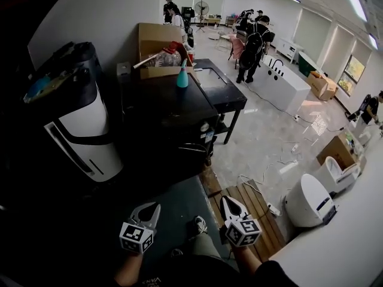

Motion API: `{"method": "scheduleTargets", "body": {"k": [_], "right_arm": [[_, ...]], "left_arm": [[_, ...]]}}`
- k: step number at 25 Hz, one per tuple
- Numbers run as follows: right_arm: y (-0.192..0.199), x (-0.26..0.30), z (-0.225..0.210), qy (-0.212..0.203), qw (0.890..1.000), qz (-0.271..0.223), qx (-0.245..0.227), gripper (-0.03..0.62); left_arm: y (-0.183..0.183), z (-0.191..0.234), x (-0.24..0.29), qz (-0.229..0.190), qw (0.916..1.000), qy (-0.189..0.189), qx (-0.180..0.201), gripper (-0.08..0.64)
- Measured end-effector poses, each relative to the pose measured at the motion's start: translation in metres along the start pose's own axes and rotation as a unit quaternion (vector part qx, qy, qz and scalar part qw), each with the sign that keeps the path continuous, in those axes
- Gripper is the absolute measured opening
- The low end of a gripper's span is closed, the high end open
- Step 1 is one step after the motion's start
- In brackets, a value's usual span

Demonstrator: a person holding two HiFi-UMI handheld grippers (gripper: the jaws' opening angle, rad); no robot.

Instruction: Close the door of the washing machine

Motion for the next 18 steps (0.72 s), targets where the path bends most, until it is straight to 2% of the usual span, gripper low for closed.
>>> {"method": "scheduleTargets", "body": {"k": [8,12,18], "right_arm": [[0.013,-0.017,0.01,0.001,1.0,0.016,0.003,0.0],[0.021,-0.019,0.015,-0.003,0.999,0.031,-0.012,-0.001],[0.024,-0.016,0.017,-0.005,0.999,0.035,-0.004,-0.002]], "left_arm": [[0.009,0.004,-0.022,0.002,1.0,-0.004,-0.005,0.011],[0.014,0.005,-0.028,0.004,0.9999,-0.006,-0.012,0.011],[0.017,-0.001,-0.026,0.008,0.9999,0.004,-0.008,0.011]]}}
Point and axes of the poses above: the fingertips, and each gripper's own axes: x forward along the fingers, z to its left, y out of its underside, the point moved 2 cm from there along -x, backward along the fingers, and after that the axes turned 14 degrees about -x, right-handed, at the moved point
